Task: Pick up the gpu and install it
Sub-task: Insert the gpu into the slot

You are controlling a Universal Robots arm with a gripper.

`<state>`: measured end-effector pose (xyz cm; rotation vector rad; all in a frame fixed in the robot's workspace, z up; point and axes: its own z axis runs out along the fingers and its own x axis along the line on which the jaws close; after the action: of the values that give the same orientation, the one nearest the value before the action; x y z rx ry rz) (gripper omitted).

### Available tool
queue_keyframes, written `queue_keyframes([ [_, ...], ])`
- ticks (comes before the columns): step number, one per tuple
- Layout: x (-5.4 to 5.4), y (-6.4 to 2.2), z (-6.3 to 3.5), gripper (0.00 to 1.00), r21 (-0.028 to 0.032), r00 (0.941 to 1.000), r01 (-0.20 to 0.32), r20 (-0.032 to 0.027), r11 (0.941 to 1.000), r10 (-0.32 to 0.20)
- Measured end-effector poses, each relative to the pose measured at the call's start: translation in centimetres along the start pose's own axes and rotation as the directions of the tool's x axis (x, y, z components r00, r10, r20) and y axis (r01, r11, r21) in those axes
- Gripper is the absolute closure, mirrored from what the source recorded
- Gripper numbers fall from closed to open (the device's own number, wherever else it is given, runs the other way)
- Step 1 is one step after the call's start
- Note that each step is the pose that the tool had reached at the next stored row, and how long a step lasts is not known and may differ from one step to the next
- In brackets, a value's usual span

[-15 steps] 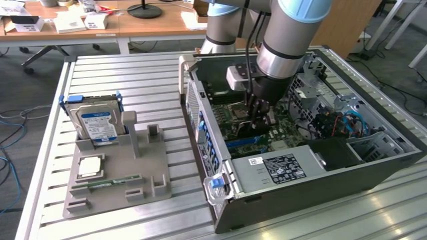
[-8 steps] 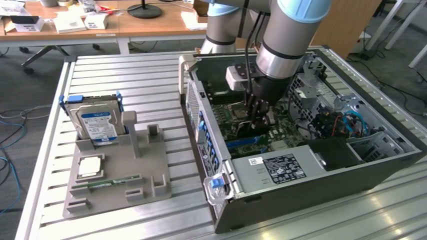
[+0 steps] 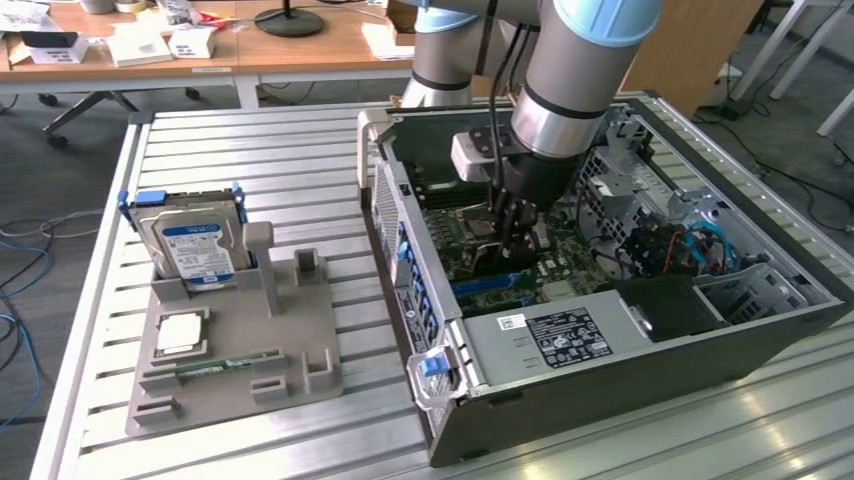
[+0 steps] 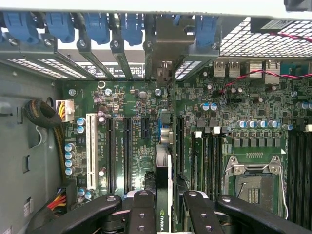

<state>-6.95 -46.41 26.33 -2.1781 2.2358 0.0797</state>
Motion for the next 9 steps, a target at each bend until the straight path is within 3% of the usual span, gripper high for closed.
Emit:
queue_keyframes([
  [9, 0.0, -0.1, 0.03, 0.73, 0.0, 1.0, 0.0, -0.0001, 1.0, 0.0],
])
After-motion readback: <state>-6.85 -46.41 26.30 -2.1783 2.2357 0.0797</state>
